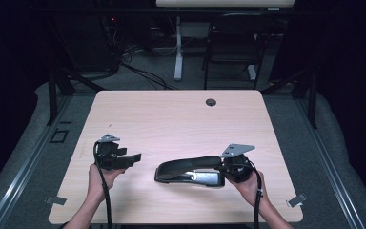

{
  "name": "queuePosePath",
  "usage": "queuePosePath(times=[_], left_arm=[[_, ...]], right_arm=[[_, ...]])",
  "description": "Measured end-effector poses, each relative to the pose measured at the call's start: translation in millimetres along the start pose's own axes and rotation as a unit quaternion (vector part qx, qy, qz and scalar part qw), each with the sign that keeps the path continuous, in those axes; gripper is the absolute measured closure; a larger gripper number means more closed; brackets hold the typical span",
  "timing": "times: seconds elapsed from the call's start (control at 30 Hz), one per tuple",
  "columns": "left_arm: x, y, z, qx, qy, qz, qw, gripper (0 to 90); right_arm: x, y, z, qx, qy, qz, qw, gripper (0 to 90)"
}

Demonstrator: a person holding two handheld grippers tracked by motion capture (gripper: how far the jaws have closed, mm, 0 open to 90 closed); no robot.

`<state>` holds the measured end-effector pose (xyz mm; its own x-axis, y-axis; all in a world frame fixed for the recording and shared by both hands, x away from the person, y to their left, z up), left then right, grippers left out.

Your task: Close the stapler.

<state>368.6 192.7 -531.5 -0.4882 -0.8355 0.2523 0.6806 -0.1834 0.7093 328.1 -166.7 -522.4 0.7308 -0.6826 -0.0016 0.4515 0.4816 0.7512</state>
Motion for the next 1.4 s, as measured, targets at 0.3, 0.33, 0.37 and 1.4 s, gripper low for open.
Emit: queuePosePath(times=[0.3,0.33,0.37,1.4], left_arm=[[0.5,-0.5,-1.6,0.000,-0.007,-0.003,1.0000,23.7],[0.2,-0.6,-1.1,-0.001,-0.005,-0.004,1.0000,23.6],[0.0,-0.7,-0.8,0.000,-0.007,-0.003,1.0000,23.2],[1.6,0.5,-1.4,-0.002,-0.012,-0.010,0.9999,10.6]], right_arm=[[10.3,-15.1,-6.3,-0.046,-0.004,-0.007,0.9989,90.0],[12.0,-16.4,-6.6,-0.049,-0.005,-0.007,0.9987,89.9],[13.9,-18.3,-5.9,-0.056,-0.011,-0.008,0.9983,89.8],[3.4,3.3,18.4,-0.019,-0.010,-0.007,0.9997,90.0]])
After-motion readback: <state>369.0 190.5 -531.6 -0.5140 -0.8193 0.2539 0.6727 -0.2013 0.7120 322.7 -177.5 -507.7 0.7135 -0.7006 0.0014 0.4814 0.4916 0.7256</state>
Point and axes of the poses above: each handheld gripper's, and its own axes: z roughly backward along the jaws, y roughly out of its top, x roughly to its right, the point moved 4 cm from there along -z, roughly forward along the jaws, and after that the axes turned 2 degrees about x, right-handed, at the moved point
